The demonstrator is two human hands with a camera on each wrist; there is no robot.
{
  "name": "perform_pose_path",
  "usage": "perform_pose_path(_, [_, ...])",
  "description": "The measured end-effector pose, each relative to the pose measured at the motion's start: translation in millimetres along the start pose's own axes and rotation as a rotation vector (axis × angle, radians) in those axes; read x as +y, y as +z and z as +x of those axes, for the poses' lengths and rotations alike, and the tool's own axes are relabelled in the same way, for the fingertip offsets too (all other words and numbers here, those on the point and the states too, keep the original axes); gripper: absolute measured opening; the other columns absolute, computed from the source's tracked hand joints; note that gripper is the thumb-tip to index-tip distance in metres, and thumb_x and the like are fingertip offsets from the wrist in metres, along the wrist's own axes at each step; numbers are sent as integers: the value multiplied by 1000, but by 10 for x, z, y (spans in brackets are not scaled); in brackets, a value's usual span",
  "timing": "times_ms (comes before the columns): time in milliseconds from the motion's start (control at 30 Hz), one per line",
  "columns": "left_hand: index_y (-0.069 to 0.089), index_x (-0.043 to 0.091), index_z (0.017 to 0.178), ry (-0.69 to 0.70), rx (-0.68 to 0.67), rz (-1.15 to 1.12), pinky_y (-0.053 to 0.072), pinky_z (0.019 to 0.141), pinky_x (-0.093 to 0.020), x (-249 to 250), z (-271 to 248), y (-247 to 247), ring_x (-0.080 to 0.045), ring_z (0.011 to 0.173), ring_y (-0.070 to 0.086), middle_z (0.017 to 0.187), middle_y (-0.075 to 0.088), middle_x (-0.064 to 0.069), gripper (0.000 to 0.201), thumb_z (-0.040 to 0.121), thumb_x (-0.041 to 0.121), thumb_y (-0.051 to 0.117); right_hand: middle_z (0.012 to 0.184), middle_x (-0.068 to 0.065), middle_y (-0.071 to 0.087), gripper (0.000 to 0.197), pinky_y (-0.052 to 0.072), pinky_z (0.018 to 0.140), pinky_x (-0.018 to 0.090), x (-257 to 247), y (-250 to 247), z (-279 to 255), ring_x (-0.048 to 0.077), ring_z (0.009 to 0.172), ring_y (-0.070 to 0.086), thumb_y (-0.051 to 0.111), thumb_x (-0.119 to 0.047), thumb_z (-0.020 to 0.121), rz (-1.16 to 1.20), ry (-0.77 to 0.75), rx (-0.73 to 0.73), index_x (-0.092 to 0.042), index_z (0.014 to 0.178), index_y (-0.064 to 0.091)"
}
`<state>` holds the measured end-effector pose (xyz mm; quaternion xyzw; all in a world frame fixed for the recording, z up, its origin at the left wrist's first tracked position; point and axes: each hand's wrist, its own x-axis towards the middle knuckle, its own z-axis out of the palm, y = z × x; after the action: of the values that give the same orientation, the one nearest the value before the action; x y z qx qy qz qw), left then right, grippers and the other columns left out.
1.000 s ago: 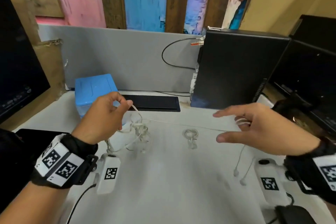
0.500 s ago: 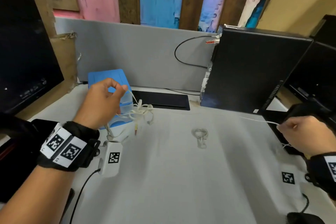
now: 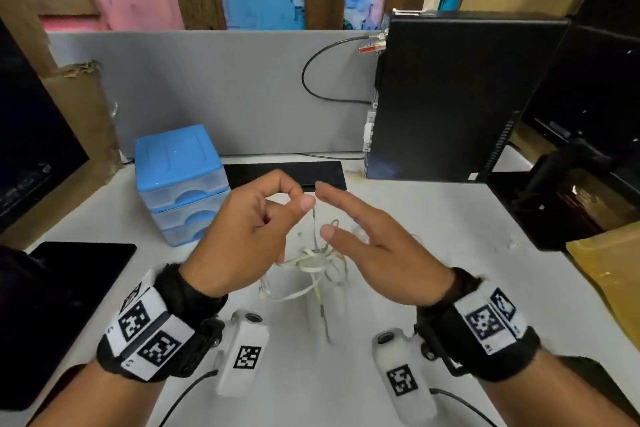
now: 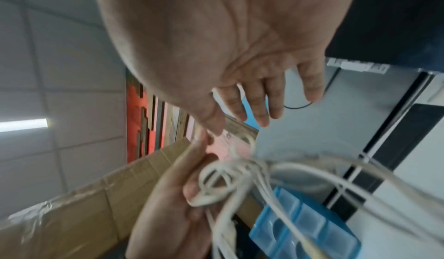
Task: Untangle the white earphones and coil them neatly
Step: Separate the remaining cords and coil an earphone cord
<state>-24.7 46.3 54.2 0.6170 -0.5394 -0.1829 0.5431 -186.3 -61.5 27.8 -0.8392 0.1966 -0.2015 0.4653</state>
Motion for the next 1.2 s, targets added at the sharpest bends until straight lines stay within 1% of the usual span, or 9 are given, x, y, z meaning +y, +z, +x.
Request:
perform_pose_path(67, [58, 23, 80, 6, -13, -6, 33, 41, -16, 17, -11, -8, -9, 31, 39, 39, 50, -15, 19, 86, 41, 60, 141, -17, 54, 43, 38, 109, 26, 47, 50, 5, -4, 131, 46, 47, -39, 103, 10, -3, -75, -35, 146, 42])
perform_pose_path(133, [58, 26, 78, -7, -17, 9, 32, 41, -17, 7, -4, -44, -10, 31, 37, 39, 50, -13, 19, 84, 43, 60, 100, -11, 65, 31, 50, 88, 34, 10, 11, -19, 3, 93, 61, 45, -39, 104, 5, -6, -88, -19, 121, 61])
perform_pose_path(200, [58, 23, 79, -25, -14, 42, 33, 41, -18, -18, 17, -107, -9, 32, 37, 40, 50, -17, 22, 84, 44, 60, 68, -9, 49, 38, 44, 66, 29, -30, -79, -41, 7, 64, 47, 48, -38, 103, 1, -17, -64, -5, 93, 63])
perform_pose_path(300, [58, 18, 81, -56, 0, 103, 34, 41, -16, -64, 58, -206, -5, 32, 39, 39, 51, -11, 27, 84, 44, 60, 59, -5, 48, 32, 38, 57, 24, -77, -237, -84, 8, 55, 42, 64, -34, 94, -11, -13, -14, -6, 79, 63])
perform_pose_path(433, [59, 14, 82, -67, 8, 117, 32, 39, -12, -86, 82, -246, -5, 30, 38, 38, 52, -5, 28, 84, 42, 59, 67, 10, 61, 17, 43, 57, 24, -110, -336, -134, 8, 56, 49, 76, -25, 87, -44, 0, -48, -12, 78, 70])
perform_pose_path(667, [60, 13, 83, -62, 39, 128, 34, 42, -13, -82, 93, -334, -5, 32, 39, 37, 52, -3, 31, 83, 43, 59, 78, 5, 71, 9, 47, 61, 21, -59, -317, -117, 9, 65, 60, 73, -15, 89, 122, -28, 65, -8, 86, 79])
perform_pose_path(800, [59, 19, 81, -61, -11, 157, 35, 40, -16, -117, 84, -296, -5, 32, 40, 38, 51, -2, 25, 85, 44, 60, 87, 0, 74, 9, 52, 79, 32, -40, -301, -71, 16, 85, 68, 71, -11, 91, 60, -106, 160, -12, 84, 77])
perform_pose_path(1033, [56, 26, 78, -114, -51, 334, 40, 45, -25, -286, 127, -406, -6, 36, 44, 37, 47, 1, 21, 93, 41, 61, 80, 13, 69, 28, 54, 66, 35, -63, -529, 9, 24, 65, 63, 47, 8, 92, 503, -34, 417, -5, 74, 64])
perform_pose_path(1200, [57, 19, 75, -123, 63, 377, 39, 42, -22, -374, 206, -600, -8, 34, 41, 36, 46, -6, 25, 93, 35, 63, 93, 12, 76, 20, 52, 100, 45, -118, -936, -30, 31, 107, 69, 43, -5, 90, 847, -101, 467, -14, 74, 53])
